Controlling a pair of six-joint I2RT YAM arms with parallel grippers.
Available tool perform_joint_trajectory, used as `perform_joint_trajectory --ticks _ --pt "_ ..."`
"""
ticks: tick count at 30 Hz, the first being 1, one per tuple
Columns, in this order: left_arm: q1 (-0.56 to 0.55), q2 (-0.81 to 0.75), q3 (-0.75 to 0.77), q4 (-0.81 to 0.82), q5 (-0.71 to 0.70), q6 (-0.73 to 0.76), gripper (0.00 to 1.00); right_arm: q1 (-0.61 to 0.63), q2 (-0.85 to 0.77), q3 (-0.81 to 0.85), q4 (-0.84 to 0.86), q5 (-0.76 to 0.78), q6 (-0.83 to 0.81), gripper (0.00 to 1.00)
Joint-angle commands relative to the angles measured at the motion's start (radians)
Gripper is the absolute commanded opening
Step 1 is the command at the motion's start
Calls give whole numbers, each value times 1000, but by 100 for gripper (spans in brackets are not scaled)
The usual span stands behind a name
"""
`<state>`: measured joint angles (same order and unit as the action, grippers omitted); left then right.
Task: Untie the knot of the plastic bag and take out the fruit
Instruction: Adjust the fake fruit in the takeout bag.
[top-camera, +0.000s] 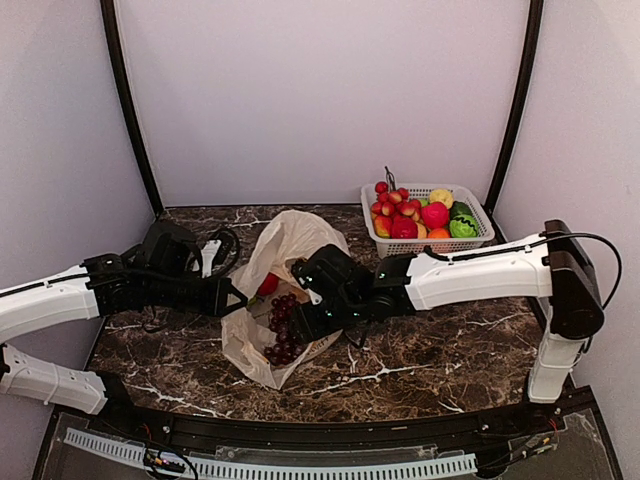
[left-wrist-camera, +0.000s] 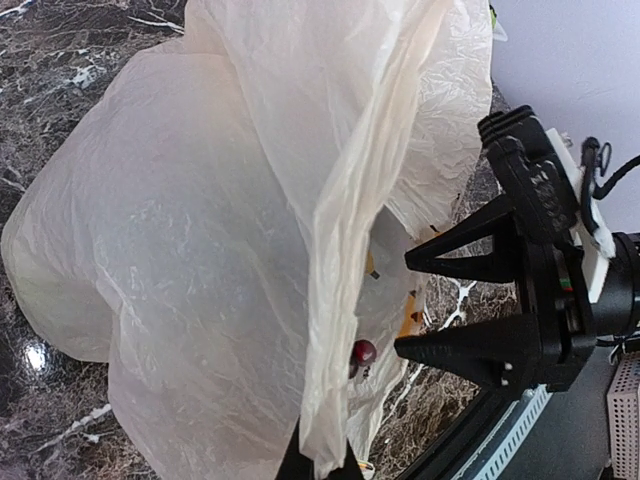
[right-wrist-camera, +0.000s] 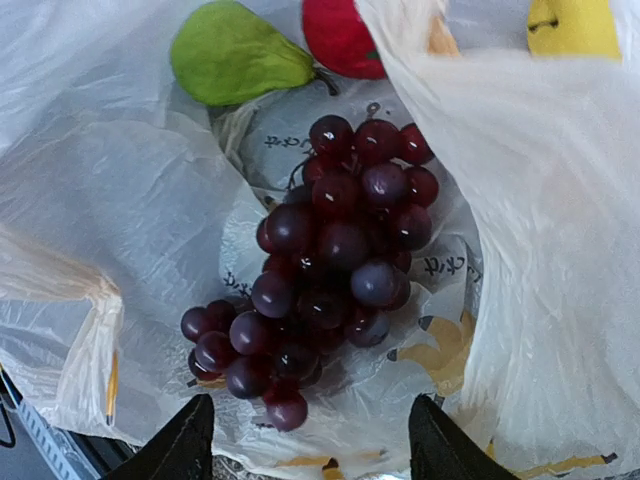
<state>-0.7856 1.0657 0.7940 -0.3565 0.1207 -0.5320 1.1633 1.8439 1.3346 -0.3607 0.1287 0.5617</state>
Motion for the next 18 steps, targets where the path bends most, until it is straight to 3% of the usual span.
perform_joint_trajectory --ticks 1,9,18 --pt "-5 -1 -22 27 38 23 1 31 -57 60 -41 78 57 68" --pt "-4 -3 -32 39 48 20 1 36 40 159 -78 129 105 85" --pt "-6 -16 -42 42 40 10 1 28 235 336 -214 159 171 87"
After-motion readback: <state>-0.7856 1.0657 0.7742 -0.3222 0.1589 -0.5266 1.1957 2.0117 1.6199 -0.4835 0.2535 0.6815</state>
